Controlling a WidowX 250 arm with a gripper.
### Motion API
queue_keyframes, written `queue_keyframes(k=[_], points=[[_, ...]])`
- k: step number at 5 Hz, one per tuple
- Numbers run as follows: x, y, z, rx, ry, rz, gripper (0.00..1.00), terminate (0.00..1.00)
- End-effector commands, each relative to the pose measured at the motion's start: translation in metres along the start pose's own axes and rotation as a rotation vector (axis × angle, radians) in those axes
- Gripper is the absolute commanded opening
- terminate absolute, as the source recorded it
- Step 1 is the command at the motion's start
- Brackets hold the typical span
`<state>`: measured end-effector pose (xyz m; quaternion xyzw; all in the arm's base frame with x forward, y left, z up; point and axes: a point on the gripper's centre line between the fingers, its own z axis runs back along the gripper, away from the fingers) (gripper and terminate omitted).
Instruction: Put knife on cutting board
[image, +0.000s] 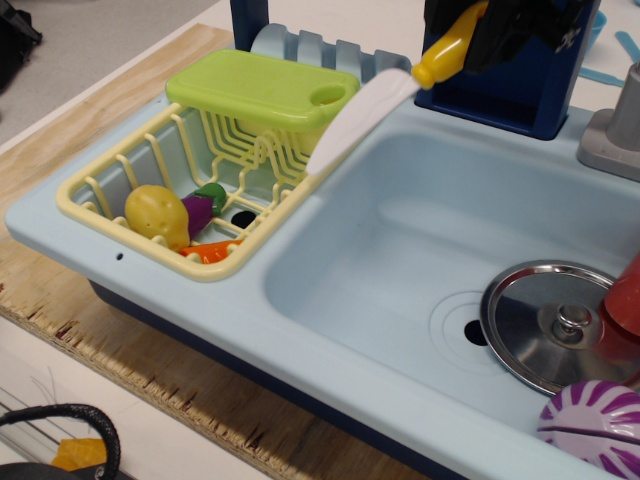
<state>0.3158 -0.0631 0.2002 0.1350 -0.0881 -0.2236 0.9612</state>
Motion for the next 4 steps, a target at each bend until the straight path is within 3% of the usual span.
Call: queue_keyframes(k=[1, 2, 4], points=[[0.002, 0.012, 0.017, 0.046, 0.01, -0.01, 0.0, 0.0], [-0.001, 0.016, 0.013, 0.077, 0.049, -0.044, 0.0, 0.0], [-0.016, 0.033, -0.005, 0.139, 0.059, -0.146, 0.0, 0.0]])
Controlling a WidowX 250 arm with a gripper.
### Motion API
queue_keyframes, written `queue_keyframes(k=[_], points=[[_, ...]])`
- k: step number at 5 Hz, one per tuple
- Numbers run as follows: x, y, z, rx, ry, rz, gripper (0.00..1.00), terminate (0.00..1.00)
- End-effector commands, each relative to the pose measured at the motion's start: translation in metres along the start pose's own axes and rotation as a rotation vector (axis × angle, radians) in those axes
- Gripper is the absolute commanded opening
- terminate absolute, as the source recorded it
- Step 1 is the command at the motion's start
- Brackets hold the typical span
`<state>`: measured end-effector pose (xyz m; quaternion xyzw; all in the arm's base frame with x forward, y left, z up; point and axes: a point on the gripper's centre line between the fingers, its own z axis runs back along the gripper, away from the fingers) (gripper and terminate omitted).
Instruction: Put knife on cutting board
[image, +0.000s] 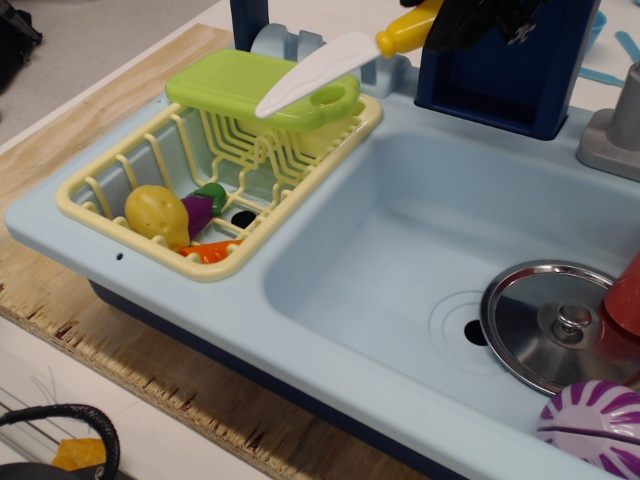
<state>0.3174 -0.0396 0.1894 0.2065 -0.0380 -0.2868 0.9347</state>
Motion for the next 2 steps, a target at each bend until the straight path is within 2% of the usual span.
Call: queue_keyframes(k=[1, 2], points=[[-0.022, 0.032, -0.006, 0.031, -0.059, 0.028, 0.0, 0.0], [-0.037, 0.049, -0.019, 0.05, -0.072, 0.036, 0.0, 1.0]])
